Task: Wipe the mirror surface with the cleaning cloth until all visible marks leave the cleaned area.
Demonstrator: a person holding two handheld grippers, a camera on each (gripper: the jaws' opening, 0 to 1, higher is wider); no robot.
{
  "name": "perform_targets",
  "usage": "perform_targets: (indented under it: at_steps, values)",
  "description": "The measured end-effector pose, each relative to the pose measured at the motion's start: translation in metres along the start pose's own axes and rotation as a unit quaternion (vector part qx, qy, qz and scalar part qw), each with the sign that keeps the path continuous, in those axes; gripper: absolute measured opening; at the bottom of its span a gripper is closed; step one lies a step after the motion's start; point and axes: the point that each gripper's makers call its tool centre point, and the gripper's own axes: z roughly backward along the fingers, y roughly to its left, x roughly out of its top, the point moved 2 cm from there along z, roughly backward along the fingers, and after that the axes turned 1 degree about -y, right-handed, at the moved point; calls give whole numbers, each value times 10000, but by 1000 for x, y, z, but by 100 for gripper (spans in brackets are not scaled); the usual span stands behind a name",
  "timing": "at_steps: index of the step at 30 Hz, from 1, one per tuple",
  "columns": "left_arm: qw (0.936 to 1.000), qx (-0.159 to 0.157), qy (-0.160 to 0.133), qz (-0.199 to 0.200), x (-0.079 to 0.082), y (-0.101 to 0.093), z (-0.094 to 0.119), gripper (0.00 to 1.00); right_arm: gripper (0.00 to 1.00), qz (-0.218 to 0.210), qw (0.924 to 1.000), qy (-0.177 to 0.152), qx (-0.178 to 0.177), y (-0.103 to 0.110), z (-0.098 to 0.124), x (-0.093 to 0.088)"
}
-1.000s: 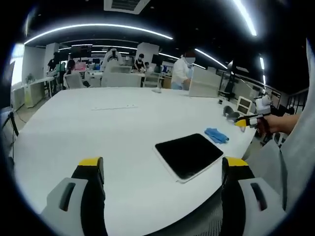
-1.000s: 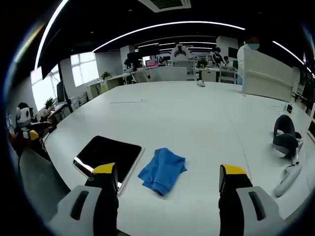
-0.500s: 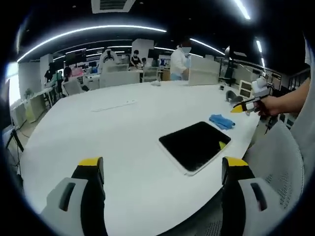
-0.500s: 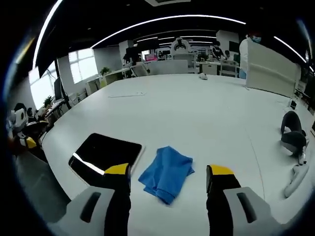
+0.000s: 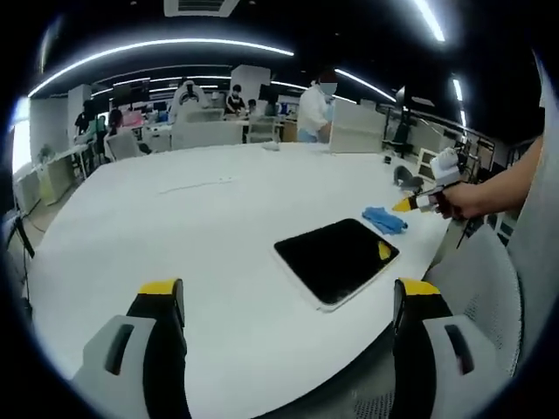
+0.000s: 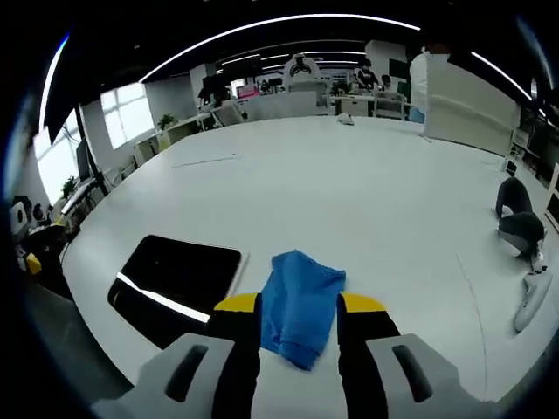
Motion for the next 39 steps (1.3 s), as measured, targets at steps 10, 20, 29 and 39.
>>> perform_targets:
  at_steps: [10, 20, 29, 39]
  values:
    - [10000, -22, 61, 20, 21, -13, 18, 95, 19, 95, 9995, 286, 109, 1, -28, -7]
    - [9998, -46, -13, 185, 9, -11, 21, 98, 9, 342, 9975, 598, -123, 4, -45, -26]
    - [9999, -25, 85, 64, -1, -15, 21, 96, 0, 369, 9971, 555, -358, -1, -46, -25]
    - [9999, -28, 97, 84, 2, -20, 20, 99, 0, -180, 9986, 480, -162, 4, -39, -9]
